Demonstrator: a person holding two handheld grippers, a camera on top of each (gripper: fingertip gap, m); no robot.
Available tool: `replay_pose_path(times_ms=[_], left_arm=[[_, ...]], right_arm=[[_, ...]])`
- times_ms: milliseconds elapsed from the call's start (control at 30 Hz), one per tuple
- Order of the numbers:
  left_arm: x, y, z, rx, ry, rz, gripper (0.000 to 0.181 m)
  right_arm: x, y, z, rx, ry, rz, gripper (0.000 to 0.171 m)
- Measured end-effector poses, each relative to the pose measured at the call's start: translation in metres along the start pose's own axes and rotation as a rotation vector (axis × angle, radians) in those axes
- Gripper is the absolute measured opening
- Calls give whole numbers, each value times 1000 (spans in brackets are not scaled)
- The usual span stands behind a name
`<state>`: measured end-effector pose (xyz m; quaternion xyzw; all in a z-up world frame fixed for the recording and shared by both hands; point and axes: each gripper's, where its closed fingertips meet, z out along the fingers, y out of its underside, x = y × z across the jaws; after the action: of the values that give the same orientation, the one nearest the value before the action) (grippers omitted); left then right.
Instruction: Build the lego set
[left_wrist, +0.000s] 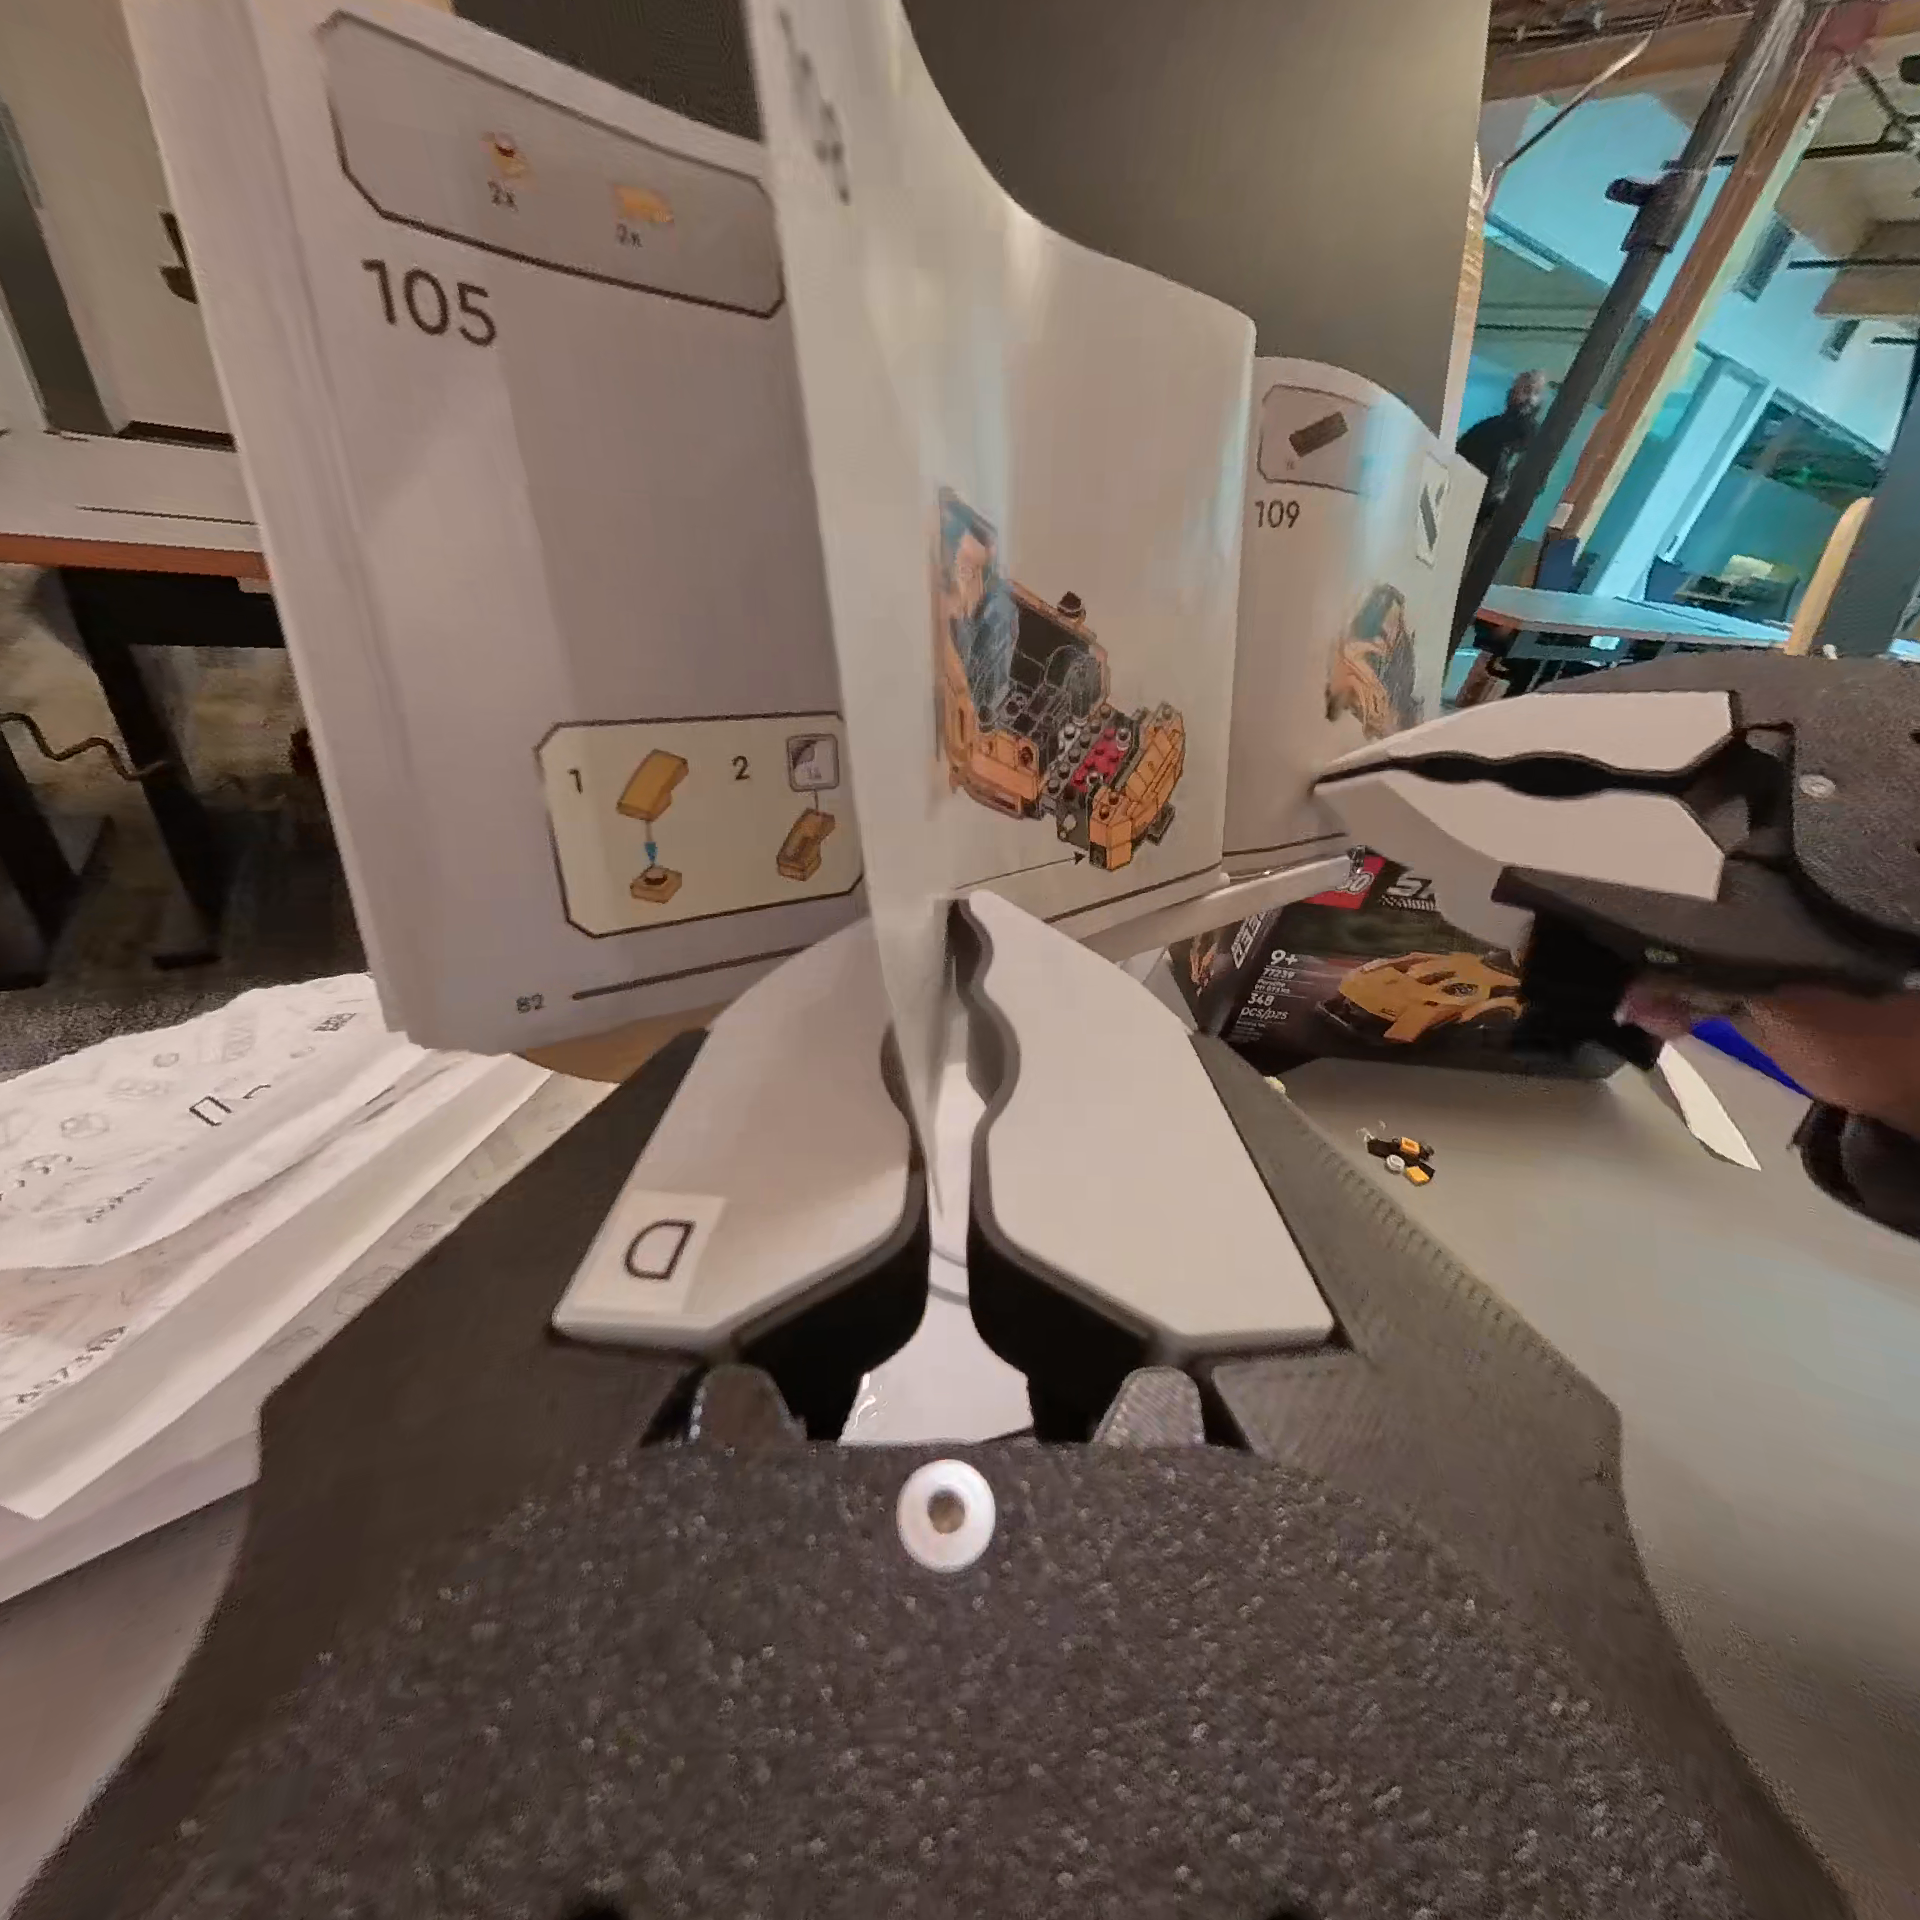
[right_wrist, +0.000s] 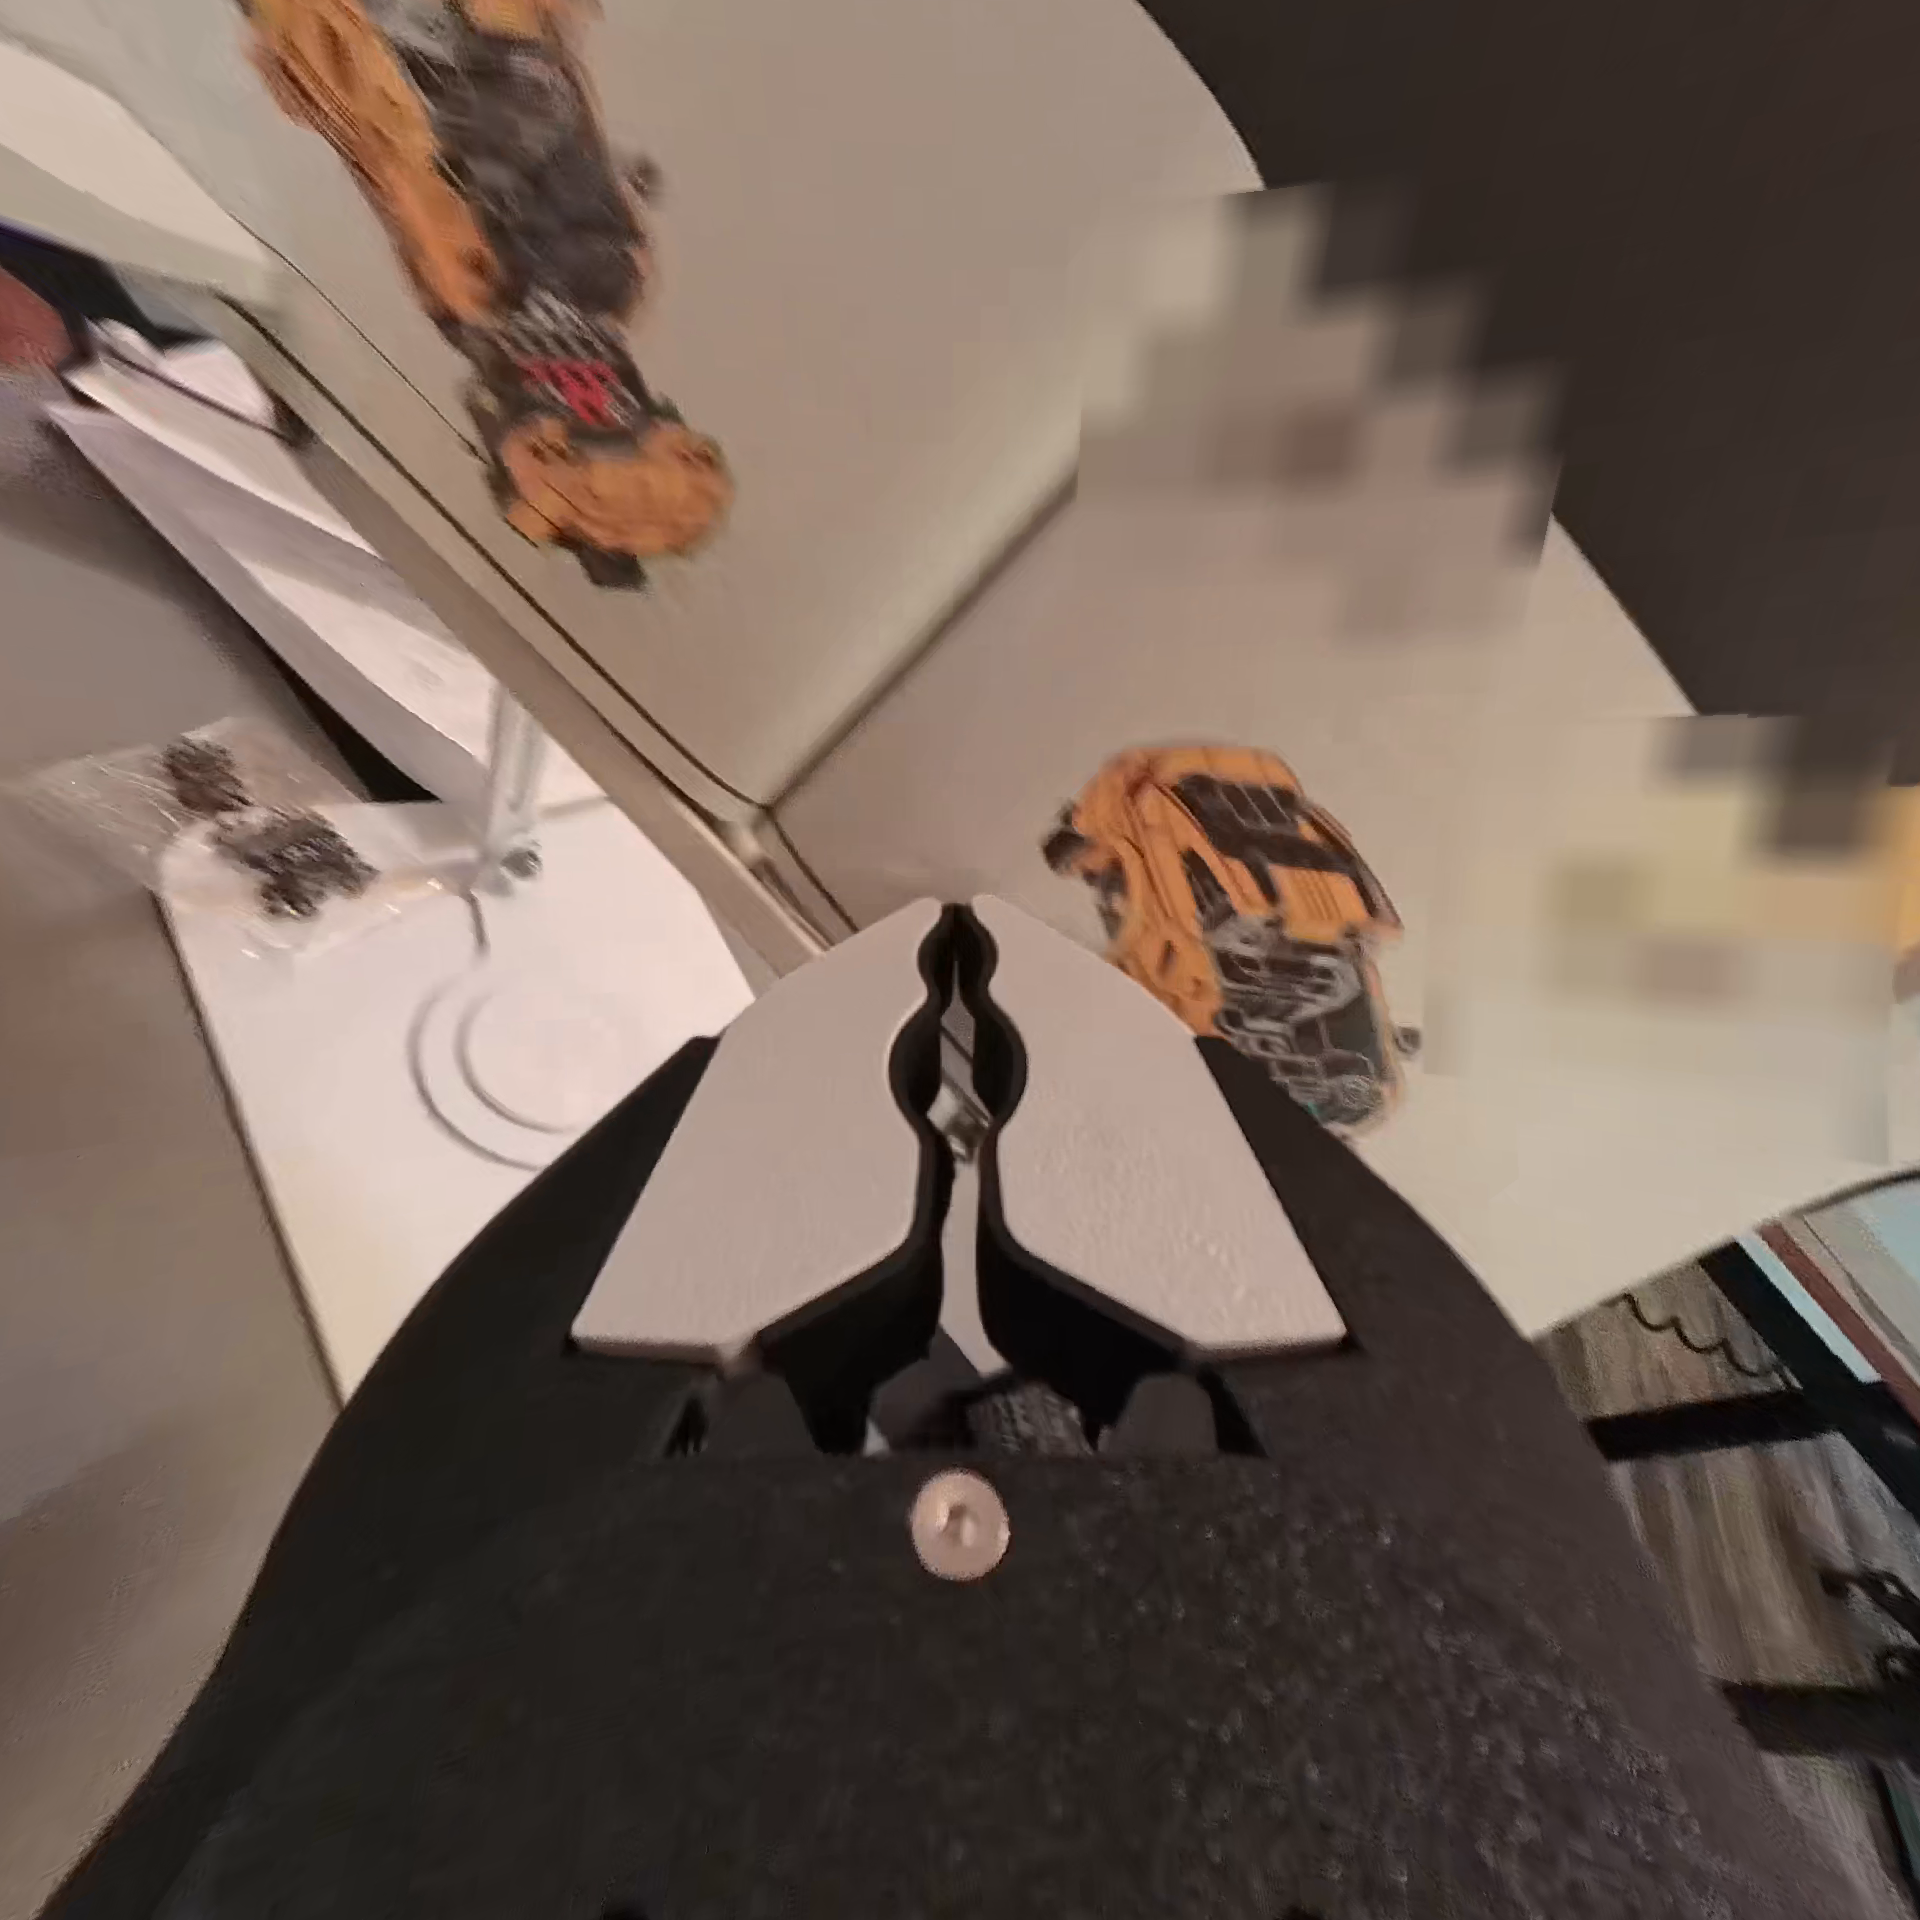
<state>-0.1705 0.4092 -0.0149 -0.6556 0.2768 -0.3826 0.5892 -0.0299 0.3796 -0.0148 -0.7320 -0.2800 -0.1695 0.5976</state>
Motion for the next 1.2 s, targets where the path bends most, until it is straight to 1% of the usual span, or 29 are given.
replay_pose_path(times_ms=[100,167,267,333,467,567,600,633,700,733,767,833,867,967,1067,1133,1200], left_arm=[[-1,0,3,-11,21,-3,0],[-2,0,4,-18,29,-10,0],[-7,0,6,-34,36,-35,0],[-14,0,4,-46,35,-45,1],[-30,0,-1,-75,36,-75,0],[-37,-1,-4,-85,47,-77,0],[-38,-1,-5,-89,46,-72,0],[-40,-1,-5,-90,40,-63,0],[-41,-1,-5,-93,39,-50,0],[-41,-1,-5,-93,41,-49,0],[-41,-1,-5,-94,42,-49,0],[-41,-1,-4,-98,44,-47,0],[-42,-1,-4,-101,43,-45,0],[-46,-1,-7,-101,37,-51,0],[-52,-1,-20,-86,44,-151,13],[-56,-2,-33,-50,39,-234,17],[-58,8,-43,-61,21,-288,18]], right_arm=[[21,16,0,-21,3,-12,1],[39,25,1,-47,74,-39,0],[39,26,1,-31,127,-86,0],[39,29,0,-76,159,-109,0],[41,38,-4,-161,188,-29,0],[41,41,-8,-249,217,-14,1],[39,34,-8,-234,217,-11,1],[36,18,-9,-162,218,-27,0],[13,-28,-9,43,142,-124,0],[-1,-43,-6,86,100,-165,0],[-15,-50,0,81,55,-195,1],[-34,-53,15,27,-18,-210,11],[-36,-54,23,12,-16,-208,11],[-29,-54,35,5,25,-178,0],[-29,-52,36,6,17,-130,2],[-30,-52,36,4,17,-133,3],[-29,-52,37,6,17,-129,2]])
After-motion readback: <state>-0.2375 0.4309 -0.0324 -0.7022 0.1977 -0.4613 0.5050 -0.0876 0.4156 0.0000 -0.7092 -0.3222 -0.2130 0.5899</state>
